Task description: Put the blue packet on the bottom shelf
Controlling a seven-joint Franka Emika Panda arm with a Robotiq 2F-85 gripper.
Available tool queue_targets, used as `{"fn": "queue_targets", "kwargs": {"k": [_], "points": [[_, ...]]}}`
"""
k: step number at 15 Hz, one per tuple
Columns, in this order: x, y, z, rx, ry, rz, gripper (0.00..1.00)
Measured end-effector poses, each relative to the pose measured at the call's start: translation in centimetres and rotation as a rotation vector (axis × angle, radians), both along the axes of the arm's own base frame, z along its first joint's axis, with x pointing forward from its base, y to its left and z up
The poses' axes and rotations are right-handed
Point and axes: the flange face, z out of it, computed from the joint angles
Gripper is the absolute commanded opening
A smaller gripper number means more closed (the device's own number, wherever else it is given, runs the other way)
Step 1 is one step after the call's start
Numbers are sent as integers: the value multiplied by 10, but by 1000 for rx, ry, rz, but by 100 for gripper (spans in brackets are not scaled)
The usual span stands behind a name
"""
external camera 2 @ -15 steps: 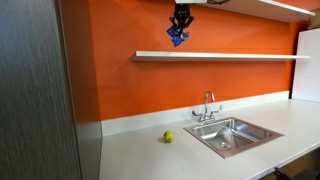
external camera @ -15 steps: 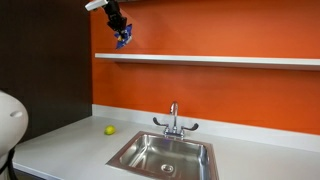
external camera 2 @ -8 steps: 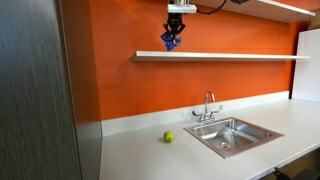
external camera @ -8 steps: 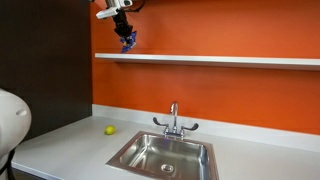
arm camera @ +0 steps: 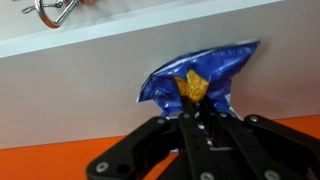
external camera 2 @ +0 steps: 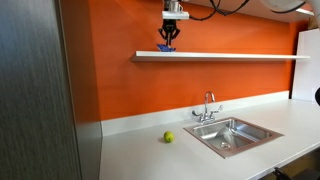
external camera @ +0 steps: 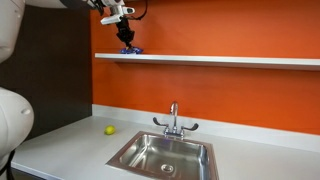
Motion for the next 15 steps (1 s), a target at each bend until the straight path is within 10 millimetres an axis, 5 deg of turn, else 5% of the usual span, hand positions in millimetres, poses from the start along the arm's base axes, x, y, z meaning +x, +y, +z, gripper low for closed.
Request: {"fn": "queue_targets", "kwargs": {"k": [7,15], "points": [[4,-2,0,2,16,-9,99],[-24,8,3,-11,35,7,100]]}}
